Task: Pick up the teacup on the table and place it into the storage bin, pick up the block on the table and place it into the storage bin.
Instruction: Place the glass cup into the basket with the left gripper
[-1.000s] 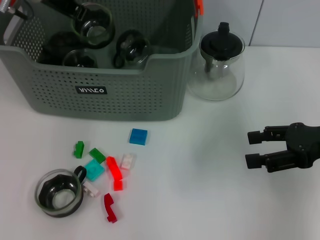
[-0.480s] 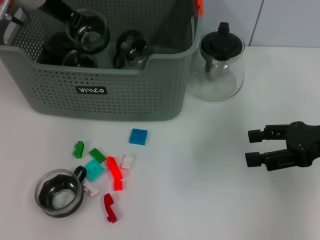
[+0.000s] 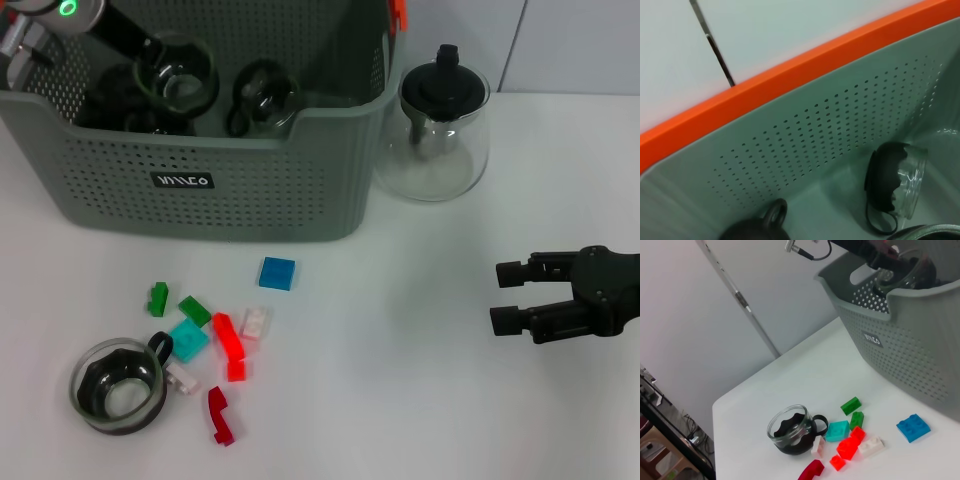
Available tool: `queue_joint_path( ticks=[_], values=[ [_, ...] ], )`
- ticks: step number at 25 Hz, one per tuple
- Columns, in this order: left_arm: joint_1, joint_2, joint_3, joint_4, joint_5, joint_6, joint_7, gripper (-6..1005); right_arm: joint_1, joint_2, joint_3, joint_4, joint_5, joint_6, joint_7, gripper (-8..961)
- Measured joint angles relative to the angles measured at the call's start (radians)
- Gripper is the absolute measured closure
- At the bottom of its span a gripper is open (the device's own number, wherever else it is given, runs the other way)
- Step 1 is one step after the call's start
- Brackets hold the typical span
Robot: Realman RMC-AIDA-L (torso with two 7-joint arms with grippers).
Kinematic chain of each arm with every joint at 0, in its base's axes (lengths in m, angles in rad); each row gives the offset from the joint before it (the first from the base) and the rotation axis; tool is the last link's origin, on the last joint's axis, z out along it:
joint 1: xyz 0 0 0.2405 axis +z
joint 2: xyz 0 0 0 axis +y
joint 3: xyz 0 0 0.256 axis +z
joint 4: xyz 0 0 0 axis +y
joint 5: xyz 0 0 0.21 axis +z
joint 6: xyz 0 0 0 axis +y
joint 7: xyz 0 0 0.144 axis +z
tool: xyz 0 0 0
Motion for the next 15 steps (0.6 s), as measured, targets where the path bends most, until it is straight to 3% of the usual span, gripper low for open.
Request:
queue_joint_path(
  ticks=[15],
  values=[
    [0.011,-0.016,0.036,-0.001,0.0,-0.024,0.003,937,0.002,0.0,0.0,0.0,0.0,0.008,0.0,10]
  ],
)
